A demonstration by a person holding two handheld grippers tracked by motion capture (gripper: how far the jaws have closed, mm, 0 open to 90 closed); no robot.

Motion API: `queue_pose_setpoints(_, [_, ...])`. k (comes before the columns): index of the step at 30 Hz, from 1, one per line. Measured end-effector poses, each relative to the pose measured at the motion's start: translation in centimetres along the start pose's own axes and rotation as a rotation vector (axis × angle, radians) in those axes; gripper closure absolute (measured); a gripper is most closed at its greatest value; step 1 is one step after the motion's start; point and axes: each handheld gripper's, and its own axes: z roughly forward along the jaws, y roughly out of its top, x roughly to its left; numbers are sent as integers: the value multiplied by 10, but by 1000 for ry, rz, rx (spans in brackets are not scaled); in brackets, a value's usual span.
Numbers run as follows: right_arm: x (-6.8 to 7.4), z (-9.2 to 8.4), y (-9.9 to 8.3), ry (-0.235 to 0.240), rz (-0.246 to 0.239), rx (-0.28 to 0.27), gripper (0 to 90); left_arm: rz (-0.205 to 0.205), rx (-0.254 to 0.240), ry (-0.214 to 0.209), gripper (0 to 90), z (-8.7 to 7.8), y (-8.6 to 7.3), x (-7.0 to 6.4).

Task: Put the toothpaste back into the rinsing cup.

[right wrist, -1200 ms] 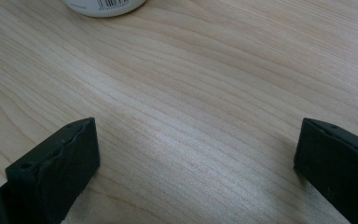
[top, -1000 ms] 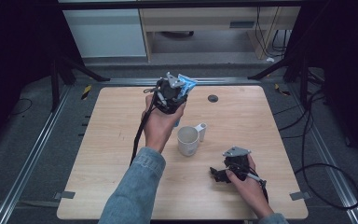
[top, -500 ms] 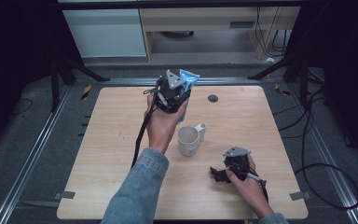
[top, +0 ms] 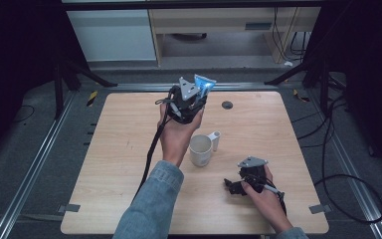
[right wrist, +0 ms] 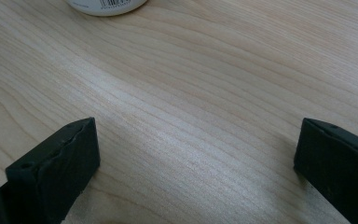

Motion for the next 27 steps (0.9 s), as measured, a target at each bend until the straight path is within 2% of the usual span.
queue_pose_setpoints(7, [-1,0,0,3,-9,5,3,6,-49,10,720,-1,-1,-8])
queue_pose_setpoints(14, [-1,0,0,3,-7,5,3,-29,-99,7,720,-3,-4,-8])
queue_pose_setpoints(19, [0,0,0,2,1,1,3,-45,-132,18,720,-4,-12,-8])
queue_pose_setpoints(21, [0,0,0,2,1,1,3,-50,-115,20,721,-4,-15,-9])
queue_pose_setpoints(26, [0,0,0,5,-2,2,3,-75,-136,18,721,-6,-21,-9])
queue_pose_setpoints(27, [0,0,0,5,-3,1,3,-69,-137,21,721,-6,-22,-10])
